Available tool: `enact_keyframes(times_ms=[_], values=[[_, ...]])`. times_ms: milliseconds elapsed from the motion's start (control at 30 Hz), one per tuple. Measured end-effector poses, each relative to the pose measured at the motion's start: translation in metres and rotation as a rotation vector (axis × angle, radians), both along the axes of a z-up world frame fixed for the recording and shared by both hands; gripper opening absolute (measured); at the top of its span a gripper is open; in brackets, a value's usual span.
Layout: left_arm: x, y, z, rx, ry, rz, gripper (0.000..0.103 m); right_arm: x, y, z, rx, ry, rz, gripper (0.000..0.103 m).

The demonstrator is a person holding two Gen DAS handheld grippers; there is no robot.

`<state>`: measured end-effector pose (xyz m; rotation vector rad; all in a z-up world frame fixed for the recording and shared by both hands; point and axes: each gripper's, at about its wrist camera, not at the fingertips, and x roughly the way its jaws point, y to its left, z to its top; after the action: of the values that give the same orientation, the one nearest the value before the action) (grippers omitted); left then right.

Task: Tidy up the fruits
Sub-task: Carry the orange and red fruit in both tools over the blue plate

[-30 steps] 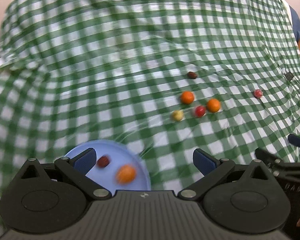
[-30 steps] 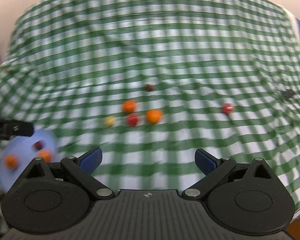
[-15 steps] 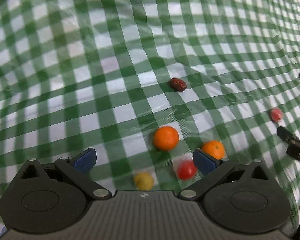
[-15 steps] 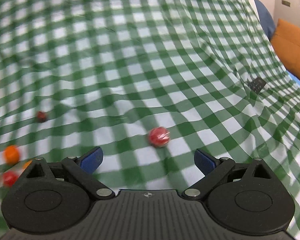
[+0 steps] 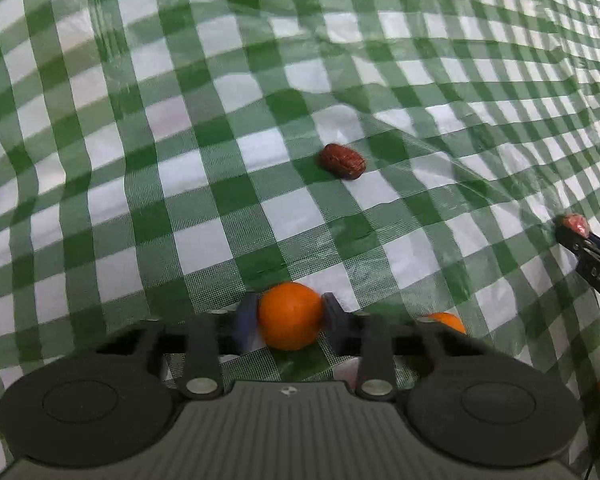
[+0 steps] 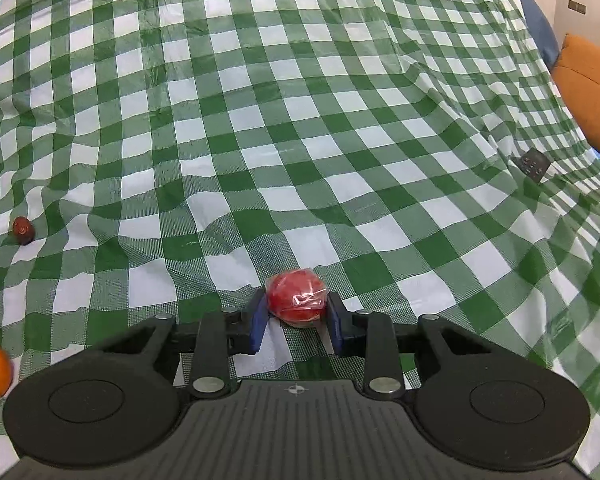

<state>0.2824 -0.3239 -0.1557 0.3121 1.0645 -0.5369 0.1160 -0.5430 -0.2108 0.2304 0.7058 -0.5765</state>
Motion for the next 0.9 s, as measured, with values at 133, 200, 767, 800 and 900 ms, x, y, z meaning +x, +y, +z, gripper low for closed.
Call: enact_keyframes(times_ms=[133,200,767,800,900], values=[[-0.012,0.014,0.018,-0.027,-0.016,0.025,0.037,-0.007,0.000,0.012,-0.010,-0.013,-0.027,0.032],[-0.022,0.026,0.033,-0.035,-0.041,0.039,0.037,-0.016,0.005,0.026,-0.027,-0.040,-0.022,0.032],[-0.169,0.211,0.141,-0.041,-0.109,0.242,0.037,-0.116,0.201,0.145,0.100,-0.142,0.408,0.032],[-0.178,0.222,0.145,-0.043,-0.110,0.256,0.037,-0.122,0.216,0.148,0.110,-0.135,0.442,0.032],[-0.204,0.253,0.151,-0.053,-0.108,0.293,0.037,-0.143,0.260,0.159,0.141,-0.117,0.540,0.032]])
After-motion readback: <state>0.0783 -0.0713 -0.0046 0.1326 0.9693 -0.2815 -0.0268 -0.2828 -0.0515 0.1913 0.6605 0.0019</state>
